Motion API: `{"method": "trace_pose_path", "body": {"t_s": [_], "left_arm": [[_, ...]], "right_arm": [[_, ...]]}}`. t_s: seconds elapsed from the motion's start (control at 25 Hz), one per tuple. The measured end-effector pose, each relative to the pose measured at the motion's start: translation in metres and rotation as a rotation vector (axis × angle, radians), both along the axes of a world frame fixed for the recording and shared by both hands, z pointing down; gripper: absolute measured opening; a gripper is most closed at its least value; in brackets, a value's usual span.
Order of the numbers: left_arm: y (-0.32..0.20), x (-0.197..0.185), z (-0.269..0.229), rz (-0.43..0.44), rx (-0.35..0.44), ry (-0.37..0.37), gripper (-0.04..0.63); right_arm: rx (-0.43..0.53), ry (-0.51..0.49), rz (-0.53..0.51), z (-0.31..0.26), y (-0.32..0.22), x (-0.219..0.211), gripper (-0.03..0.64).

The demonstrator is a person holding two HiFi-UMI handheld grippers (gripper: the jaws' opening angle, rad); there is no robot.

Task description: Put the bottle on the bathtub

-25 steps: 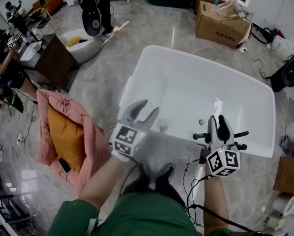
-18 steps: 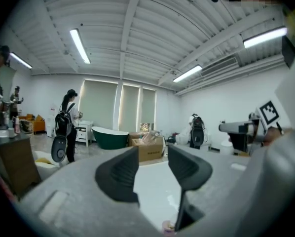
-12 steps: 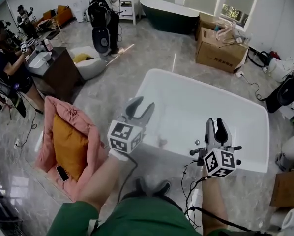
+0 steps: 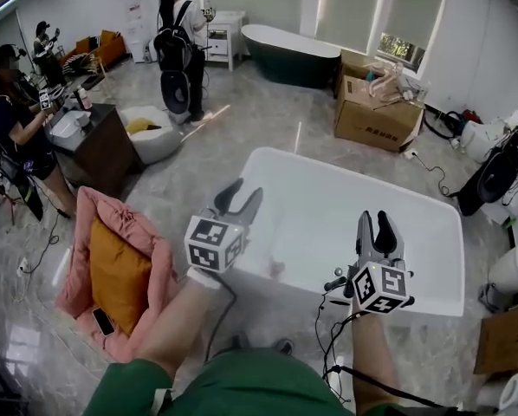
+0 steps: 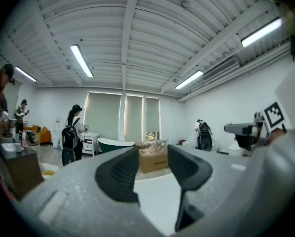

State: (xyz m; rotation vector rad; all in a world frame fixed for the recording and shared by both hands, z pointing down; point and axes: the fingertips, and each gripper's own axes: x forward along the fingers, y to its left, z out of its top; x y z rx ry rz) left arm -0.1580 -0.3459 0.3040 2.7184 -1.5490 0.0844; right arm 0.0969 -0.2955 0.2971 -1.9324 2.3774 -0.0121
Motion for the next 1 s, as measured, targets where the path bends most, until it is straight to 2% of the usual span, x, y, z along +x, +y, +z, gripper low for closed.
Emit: {"method": "trace_pose_path", "body": {"t_s": [0.32, 1.0], "left_arm": [[0.002, 0.015, -0.014, -0.015, 0.028, -0.029, 0.183], [-0.011, 0.010, 0.005, -0.055, 0.003, -0.051, 0.183]], "right_arm": [[0.030, 0.035, -0.010, -0.011, 0.002, 0.013, 0.147], [0.012, 0.044, -0.050, 0.007, -0.016, 0.006, 0.147]]}}
